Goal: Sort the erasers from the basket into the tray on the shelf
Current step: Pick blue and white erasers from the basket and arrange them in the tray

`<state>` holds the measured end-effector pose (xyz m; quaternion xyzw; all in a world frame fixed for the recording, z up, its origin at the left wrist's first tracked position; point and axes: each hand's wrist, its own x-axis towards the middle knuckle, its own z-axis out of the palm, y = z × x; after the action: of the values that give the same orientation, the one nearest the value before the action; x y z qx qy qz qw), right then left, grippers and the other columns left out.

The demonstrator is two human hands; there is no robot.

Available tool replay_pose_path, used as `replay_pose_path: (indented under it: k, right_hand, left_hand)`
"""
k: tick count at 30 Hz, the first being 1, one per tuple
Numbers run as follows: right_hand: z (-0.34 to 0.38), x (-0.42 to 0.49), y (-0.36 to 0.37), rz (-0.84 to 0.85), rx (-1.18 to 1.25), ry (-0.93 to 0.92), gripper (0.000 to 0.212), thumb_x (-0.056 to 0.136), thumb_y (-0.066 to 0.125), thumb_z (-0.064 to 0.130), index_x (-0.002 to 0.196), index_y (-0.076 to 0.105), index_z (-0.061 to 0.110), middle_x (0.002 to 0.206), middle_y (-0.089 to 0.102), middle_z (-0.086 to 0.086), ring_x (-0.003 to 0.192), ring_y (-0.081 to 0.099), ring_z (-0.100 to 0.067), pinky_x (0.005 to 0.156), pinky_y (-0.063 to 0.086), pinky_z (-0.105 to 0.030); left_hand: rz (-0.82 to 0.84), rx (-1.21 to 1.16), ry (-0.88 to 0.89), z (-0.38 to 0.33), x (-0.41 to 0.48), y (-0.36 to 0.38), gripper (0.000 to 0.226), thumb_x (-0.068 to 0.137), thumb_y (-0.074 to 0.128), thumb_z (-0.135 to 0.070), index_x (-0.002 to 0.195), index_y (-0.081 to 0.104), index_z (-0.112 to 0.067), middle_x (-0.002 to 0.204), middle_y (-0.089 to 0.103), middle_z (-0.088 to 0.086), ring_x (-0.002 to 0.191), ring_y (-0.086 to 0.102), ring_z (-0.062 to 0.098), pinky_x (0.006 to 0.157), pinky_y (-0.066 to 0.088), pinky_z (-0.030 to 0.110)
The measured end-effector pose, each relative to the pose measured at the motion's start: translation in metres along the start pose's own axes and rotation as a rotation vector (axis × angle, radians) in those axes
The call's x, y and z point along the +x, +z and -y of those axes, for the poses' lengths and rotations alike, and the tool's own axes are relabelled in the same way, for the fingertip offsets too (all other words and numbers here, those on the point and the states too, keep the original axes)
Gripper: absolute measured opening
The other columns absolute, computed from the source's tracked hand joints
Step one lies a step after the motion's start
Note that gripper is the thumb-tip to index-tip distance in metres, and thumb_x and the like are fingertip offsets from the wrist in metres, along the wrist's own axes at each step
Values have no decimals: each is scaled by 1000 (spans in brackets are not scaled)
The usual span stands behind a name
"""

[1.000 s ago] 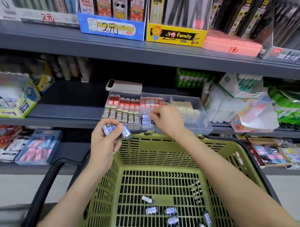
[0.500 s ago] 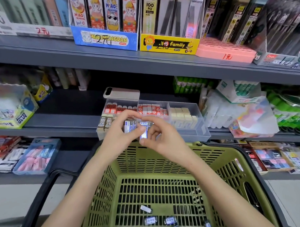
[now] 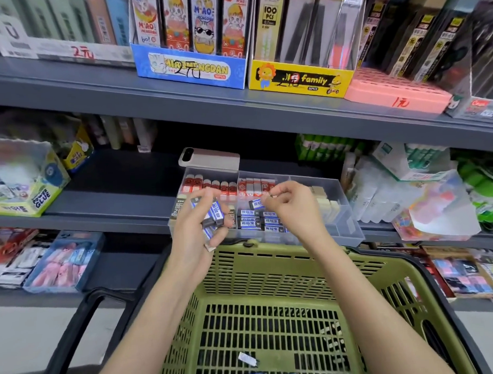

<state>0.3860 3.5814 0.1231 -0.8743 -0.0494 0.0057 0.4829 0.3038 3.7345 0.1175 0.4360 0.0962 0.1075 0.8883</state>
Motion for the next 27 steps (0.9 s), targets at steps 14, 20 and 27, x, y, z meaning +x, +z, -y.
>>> replay_pose_path:
  k: [14, 20, 27]
  right_hand:
    - [9, 9, 21, 141, -631, -16, 39, 83, 66, 33, 55, 50, 10, 57, 51, -1, 58, 49, -20, 51, 35, -24]
    - [29, -15, 14, 138, -182, -318, 21, 94, 53, 32, 91, 71, 22, 69, 64, 7, 69, 56, -12, 63, 41, -29]
    - [41, -36, 9, 387, -351, -480, 41, 91, 58, 31, 131, 53, 29, 102, 55, 2, 103, 48, -13, 89, 37, -29]
  left_hand:
    - [15, -28, -38, 12, -4, -3, 45, 100, 29, -43, 90, 54, -8, 64, 57, 9, 47, 51, 17, 32, 27, 17]
    - [53, 53, -32, 13, -3, -4, 51, 93, 31, -53, 98, 59, -10, 60, 55, 8, 42, 47, 14, 30, 24, 17]
    - [39, 172, 0, 13, -3, -4, 61, 79, 40, -63, 111, 55, -14, 60, 60, 0, 38, 47, 10, 29, 26, 16]
